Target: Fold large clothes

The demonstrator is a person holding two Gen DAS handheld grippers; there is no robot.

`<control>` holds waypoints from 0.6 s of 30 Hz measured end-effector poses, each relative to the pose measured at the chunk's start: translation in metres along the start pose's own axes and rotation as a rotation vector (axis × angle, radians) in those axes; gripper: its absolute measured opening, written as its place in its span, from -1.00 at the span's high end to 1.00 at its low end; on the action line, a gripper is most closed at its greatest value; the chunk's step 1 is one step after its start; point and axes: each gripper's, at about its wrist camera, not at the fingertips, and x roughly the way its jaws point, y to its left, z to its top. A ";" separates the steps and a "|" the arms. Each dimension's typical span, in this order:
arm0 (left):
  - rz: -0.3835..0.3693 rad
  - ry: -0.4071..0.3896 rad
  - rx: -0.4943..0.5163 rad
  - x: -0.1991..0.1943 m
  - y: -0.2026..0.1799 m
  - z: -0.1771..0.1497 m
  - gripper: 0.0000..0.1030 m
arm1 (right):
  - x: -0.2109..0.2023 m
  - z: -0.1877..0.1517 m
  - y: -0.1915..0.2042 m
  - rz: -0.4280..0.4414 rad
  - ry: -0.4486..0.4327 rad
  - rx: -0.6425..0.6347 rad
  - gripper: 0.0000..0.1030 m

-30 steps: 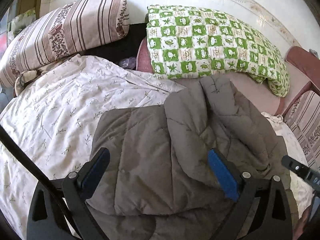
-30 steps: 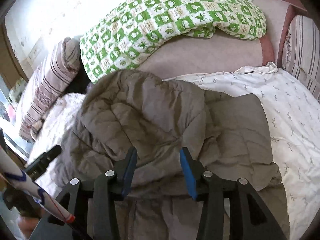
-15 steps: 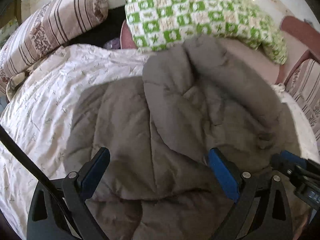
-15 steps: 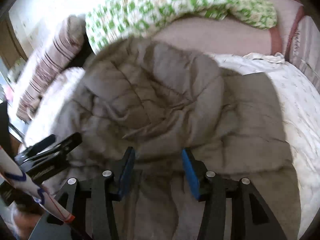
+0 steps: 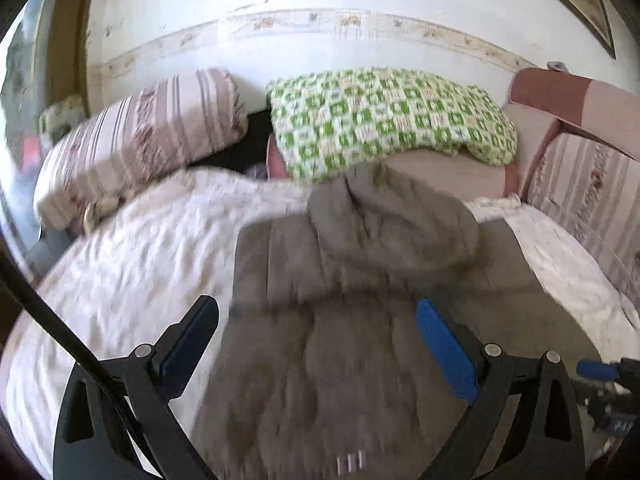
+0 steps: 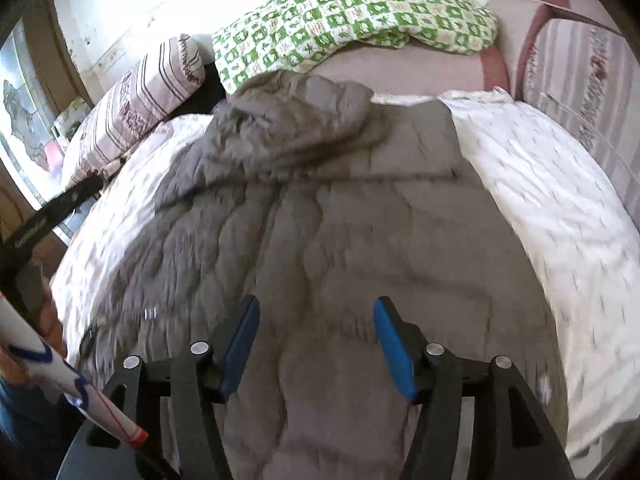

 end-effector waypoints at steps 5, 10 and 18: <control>0.014 0.126 -0.016 -0.025 0.007 -0.069 -0.93 | -0.006 -0.042 0.009 -0.048 0.000 -0.057 -0.25; 0.099 0.216 -0.027 -0.033 0.019 -0.127 -0.93 | 0.002 -0.072 0.017 -0.120 -0.010 -0.120 -0.28; 0.149 0.317 0.016 -0.006 0.013 -0.157 -1.00 | 0.026 -0.091 0.006 -0.140 0.016 -0.082 -0.77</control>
